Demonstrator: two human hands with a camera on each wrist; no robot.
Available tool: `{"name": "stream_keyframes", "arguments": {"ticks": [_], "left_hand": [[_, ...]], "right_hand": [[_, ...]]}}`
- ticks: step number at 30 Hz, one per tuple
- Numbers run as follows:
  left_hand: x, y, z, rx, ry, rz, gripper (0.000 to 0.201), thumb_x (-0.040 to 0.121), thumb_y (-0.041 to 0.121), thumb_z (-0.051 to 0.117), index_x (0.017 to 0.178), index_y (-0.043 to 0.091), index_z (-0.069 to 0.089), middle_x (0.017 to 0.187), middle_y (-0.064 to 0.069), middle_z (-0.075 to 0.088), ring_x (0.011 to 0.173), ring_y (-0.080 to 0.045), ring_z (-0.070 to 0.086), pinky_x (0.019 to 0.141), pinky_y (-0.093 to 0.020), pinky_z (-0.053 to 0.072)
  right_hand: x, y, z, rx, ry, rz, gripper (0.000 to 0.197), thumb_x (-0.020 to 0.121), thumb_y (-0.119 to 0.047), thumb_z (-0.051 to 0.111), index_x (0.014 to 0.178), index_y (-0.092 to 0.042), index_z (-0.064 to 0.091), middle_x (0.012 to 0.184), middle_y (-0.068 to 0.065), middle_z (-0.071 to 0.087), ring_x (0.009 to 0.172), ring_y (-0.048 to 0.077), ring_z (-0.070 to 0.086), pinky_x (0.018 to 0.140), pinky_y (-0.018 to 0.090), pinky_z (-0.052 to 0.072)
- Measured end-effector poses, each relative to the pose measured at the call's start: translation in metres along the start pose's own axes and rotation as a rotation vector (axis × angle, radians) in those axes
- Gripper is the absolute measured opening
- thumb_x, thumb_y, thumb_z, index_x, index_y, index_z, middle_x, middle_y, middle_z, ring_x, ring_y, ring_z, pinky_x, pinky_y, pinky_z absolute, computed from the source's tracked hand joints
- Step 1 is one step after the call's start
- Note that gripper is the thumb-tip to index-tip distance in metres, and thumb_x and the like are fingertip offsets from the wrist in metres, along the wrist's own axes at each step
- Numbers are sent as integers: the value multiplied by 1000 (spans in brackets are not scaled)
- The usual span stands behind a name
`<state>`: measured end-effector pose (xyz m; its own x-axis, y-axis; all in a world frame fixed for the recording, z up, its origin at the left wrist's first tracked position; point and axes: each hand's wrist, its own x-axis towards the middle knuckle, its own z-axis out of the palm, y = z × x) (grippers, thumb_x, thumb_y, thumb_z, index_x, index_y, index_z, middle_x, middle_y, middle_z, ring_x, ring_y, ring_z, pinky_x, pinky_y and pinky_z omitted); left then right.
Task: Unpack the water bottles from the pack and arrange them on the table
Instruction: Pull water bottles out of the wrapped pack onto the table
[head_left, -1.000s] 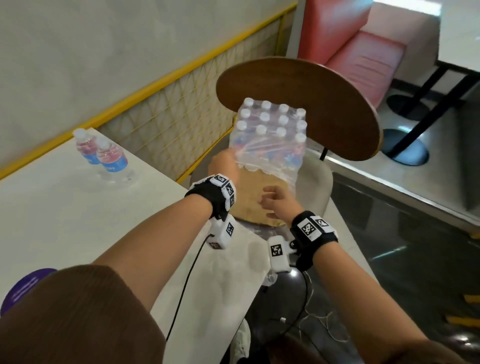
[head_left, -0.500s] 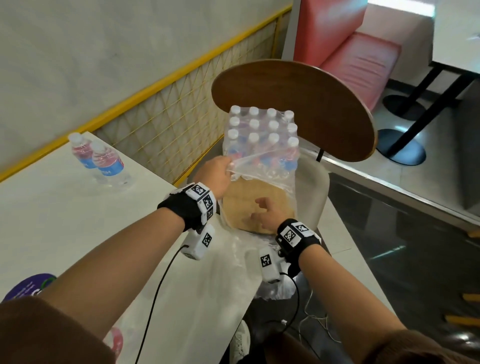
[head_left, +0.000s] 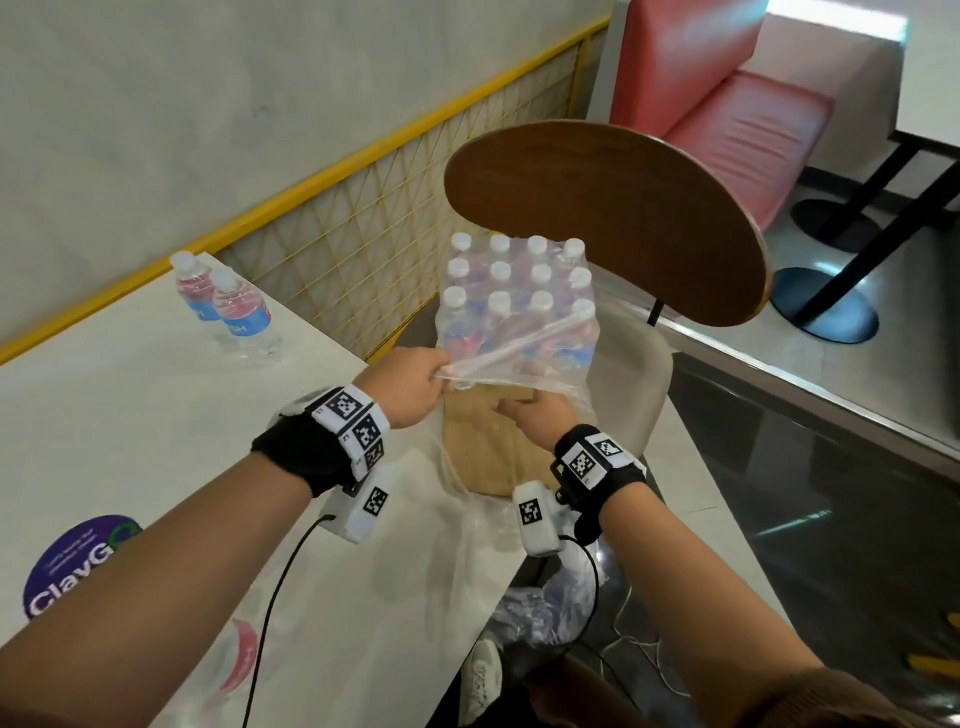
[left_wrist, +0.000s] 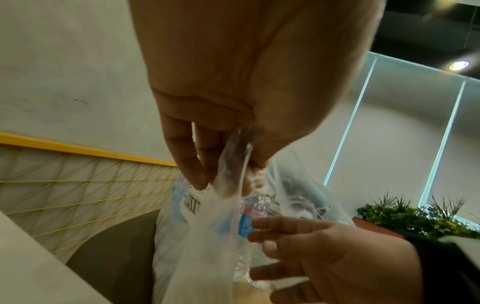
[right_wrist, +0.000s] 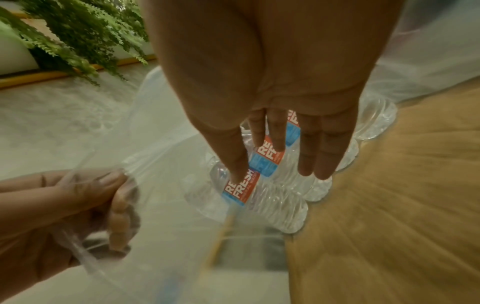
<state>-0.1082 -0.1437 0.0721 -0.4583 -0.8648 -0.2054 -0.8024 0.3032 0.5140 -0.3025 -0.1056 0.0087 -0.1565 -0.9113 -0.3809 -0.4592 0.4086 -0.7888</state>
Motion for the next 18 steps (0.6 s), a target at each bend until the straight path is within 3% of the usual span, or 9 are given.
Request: {"name": "stream_keyframes", "arguments": {"ticks": [2,6,8,10,12,13,15,16,18], "left_hand": [[-3,-1,6,-55,11,-9,18,92,14,46,86,4,59,83,-18,65,79,-37,60,73,-43,49],[4,1,19,-182,113,-59,17,94,13,48,91,3,62,78,-9,60,73,-28,55,66,-32,41],[5,2,30,-192,143,-76,18,95,17,49,99,5,62,89,-9,61,83,-28,58,71,-29,40],[3,1,41,-166,152,-74,24,94,23,52,109,6,59,102,-9,58,94,-26,58,77,-27,39],[1,0,46,-158,132,-79,34,91,30,57,118,9,55,112,-7,55,100,-24,57,83,-27,42],[1,0,46,-172,125,-96,38,90,33,59,121,11,54,115,-6,55,100,-23,58,86,-29,44],[0,1,43,-201,123,-134,37,90,33,59,120,12,55,116,-5,58,99,-22,59,88,-32,47],[0,0,42,-209,127,-146,33,91,33,58,117,12,57,113,-6,61,98,-23,60,87,-33,47],[0,0,39,-206,140,-161,24,93,31,55,106,11,60,99,-7,64,91,-27,61,80,-34,47]], "right_hand": [[6,-1,1,11,-39,-5,34,87,-30,64,119,-17,62,114,0,63,101,13,55,85,26,41],[13,-19,8,-31,-161,-16,44,92,-43,53,132,-23,52,136,1,50,128,20,43,110,37,32],[17,-28,5,-141,-149,-60,41,97,-34,47,134,-16,50,139,8,45,134,24,37,111,30,24],[18,-40,-5,-239,-39,-82,32,99,-15,43,127,-2,52,129,16,51,127,28,43,102,22,26],[29,-49,-12,-340,29,-95,21,97,-10,43,105,-2,60,99,13,57,108,26,52,104,28,36],[34,-51,-15,-375,34,-74,19,97,-10,43,96,-3,61,94,11,54,102,25,53,102,30,40],[45,-49,-19,-417,15,-35,20,97,-11,45,110,-2,59,119,14,56,117,24,50,100,26,36],[46,-49,-21,-461,-59,-58,31,96,-9,47,126,0,51,136,17,48,129,26,43,103,24,32],[50,-44,-23,-515,-73,-134,44,96,-6,47,138,3,38,148,18,35,138,28,32,109,25,24]]}}
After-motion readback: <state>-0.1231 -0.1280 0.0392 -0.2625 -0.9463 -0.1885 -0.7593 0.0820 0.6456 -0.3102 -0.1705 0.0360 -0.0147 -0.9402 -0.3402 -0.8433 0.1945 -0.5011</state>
